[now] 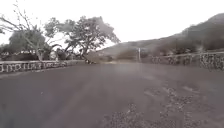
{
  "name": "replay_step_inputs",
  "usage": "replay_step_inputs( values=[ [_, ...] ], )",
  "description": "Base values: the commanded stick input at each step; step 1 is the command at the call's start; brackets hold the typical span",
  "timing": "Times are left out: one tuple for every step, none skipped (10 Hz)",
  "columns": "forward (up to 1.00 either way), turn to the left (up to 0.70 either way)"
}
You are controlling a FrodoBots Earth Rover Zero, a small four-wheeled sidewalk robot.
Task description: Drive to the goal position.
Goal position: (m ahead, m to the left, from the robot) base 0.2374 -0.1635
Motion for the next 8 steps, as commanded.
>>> replay_step_inputs(
  values=[
    [0.7, 0.0],
    [0.7, 0.0],
    [0.7, 0.0],
    [0.7, 0.0],
    [0.7, 0.0],
    [0.7, 0.0],
    [0.7, 0.0],
    [0.7, 0.0]
  ],
)
